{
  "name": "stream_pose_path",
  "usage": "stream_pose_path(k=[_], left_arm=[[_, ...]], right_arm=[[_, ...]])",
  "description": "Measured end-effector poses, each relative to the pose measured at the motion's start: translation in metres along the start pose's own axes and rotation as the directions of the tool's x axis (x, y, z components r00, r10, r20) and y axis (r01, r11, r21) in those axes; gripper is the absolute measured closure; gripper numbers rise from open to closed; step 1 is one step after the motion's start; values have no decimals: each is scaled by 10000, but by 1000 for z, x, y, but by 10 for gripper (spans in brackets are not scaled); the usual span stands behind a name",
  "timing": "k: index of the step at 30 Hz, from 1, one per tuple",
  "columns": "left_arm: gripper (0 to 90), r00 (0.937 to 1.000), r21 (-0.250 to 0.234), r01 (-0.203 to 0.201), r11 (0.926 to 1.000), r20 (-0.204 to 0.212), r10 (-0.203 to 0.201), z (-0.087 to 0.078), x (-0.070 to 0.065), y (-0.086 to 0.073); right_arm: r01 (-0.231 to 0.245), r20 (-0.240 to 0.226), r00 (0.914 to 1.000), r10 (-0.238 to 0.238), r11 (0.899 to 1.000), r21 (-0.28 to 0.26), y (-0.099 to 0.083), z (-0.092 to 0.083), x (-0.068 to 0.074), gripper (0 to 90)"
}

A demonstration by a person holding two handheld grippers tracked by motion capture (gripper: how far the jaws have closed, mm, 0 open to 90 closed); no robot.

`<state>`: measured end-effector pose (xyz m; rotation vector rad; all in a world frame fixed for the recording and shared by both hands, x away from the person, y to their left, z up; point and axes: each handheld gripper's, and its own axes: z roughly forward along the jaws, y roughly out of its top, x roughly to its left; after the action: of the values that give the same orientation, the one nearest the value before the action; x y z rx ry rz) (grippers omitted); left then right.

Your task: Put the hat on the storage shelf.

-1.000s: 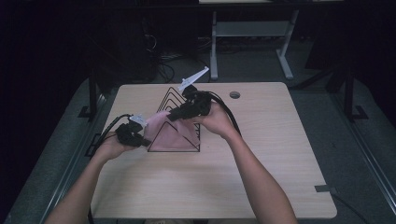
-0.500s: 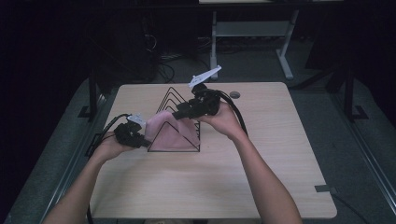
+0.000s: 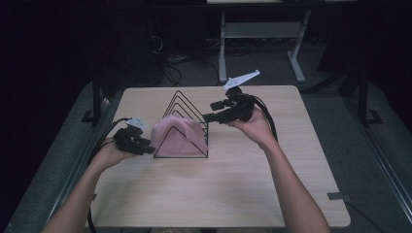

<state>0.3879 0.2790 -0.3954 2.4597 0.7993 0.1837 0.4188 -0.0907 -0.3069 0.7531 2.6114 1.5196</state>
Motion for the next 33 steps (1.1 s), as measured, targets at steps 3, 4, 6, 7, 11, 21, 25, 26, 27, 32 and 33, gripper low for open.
stream_pose_path(k=[3,4,6,7,11,21,25,26,27,32,33], left_arm=[[541,10000,-78,-15,10000,-4,15,-2,-2,0],[532,10000,-110,11,9999,26,-11,-3,-3,-1],[520,10000,-94,-27,10000,34,27,-5,-3,-2],[514,10000,-99,-48,9999,3,48,-5,-3,-3],[490,9999,-206,168,9996,24,-168,-7,-2,-8],[464,9995,-324,302,9990,-59,-304,-13,-4,-19],[445,9991,-438,403,9982,-89,-407,-15,-5,-23],[431,9989,-468,447,9979,-87,-451,-15,-6,-24],[405,9986,-510,511,9974,-100,-517,-15,-6,-25],[340,9972,-693,741,9948,-43,-746,-17,-9,-29],[327,9962,-819,869,9928,-31,-874,-17,-10,-32]], right_arm=[[-231,282,9993,230,9997,40,-10,-8,-6,321],[-252,355,9991,251,9997,26,-13,-10,-7,316],[-375,505,9980,375,9993,3,-19,-15,-9,306],[-418,552,9976,416,9991,28,-22,-16,-10,304],[-529,773,9957,516,9985,157,-33,-22,-14,295],[-1034,1305,9863,1005,9945,157,-63,-46,-21,280],[-1256,1589,9798,1218,9920,139,-79,-59,-22,270],[-1296,1625,9786,1259,9915,118,-83,-62,-22,270],[-1278,1671,9781,1239,9917,129,-87,-66,-22,271],[-1562,1891,9701,1520,9877,76,-106,-79,-23,268],[-1724,2042,9644,1680,9850,39,-116,-86,-24,263]])
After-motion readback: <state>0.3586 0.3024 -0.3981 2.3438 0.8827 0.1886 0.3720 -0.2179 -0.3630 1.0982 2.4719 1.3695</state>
